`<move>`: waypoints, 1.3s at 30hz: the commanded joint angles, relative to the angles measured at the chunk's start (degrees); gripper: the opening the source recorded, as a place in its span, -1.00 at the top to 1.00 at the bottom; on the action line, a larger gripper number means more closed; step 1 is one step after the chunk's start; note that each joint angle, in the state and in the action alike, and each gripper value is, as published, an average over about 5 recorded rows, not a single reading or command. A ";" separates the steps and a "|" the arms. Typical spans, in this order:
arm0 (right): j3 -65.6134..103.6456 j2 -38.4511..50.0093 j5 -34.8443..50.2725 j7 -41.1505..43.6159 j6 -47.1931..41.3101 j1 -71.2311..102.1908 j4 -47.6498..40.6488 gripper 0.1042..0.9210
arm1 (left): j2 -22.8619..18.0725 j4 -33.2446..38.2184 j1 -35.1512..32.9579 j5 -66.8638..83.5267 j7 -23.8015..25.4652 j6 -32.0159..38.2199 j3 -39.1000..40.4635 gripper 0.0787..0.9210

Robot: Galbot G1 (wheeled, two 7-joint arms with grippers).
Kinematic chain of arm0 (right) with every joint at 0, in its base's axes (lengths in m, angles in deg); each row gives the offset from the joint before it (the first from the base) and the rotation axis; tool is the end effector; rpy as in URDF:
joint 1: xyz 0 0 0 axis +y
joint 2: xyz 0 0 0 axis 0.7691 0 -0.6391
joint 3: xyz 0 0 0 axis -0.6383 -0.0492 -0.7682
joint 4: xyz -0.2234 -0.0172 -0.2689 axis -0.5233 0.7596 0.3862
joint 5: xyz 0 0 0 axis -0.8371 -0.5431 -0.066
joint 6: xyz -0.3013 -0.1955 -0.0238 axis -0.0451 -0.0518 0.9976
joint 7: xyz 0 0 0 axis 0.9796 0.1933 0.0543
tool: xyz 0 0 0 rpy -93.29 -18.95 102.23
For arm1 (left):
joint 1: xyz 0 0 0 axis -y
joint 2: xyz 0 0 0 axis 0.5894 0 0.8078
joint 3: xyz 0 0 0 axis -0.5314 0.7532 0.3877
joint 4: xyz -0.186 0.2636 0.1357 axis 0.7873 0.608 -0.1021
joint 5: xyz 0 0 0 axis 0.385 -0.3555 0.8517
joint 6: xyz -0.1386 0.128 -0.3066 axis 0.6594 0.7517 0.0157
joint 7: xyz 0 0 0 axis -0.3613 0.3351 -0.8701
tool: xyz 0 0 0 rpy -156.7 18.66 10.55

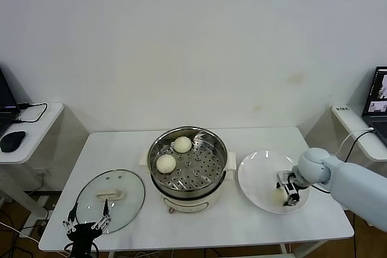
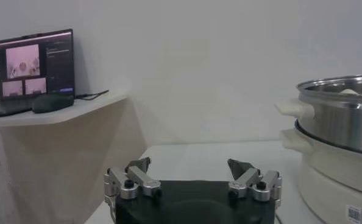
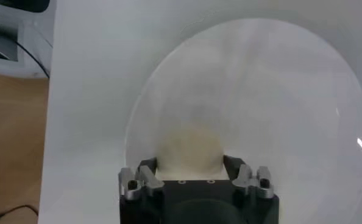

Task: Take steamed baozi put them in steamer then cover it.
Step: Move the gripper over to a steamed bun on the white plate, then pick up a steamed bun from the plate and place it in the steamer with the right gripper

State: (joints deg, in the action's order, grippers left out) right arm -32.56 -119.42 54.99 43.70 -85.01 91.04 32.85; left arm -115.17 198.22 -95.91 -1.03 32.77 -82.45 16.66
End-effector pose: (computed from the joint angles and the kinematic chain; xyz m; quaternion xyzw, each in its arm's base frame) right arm 0.4418 -0.1389 -0.2429 0.5040 -0.4992 0.5726 0.4108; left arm 0.1220 0.0834 -0.3438 0.1043 -0.9903 -0.0494 0.0776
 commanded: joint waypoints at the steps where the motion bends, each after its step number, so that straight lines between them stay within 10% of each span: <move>1: 0.81 0.13 0.31 0.19 -0.13 -0.53 0.21 -0.12 | 0.05 0.34 -0.15 -0.01 -0.01 -0.02 -0.11 -0.77; 17: -2.84 1.58 11.92 2.20 -1.04 -22.74 1.93 -0.05 | 0.53 1.34 -0.08 0.14 0.06 -0.11 0.12 -0.77; 39: -22.54 -25.19 24.99 -3.07 1.87 -44.81 -0.14 -0.07 | -0.01 1.90 -0.21 0.37 0.04 -0.04 -0.55 -0.77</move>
State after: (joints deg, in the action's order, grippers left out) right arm -47.94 -133.84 75.15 42.41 -85.90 52.63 32.88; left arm -115.08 200.07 -96.12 -0.69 32.81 -82.51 16.31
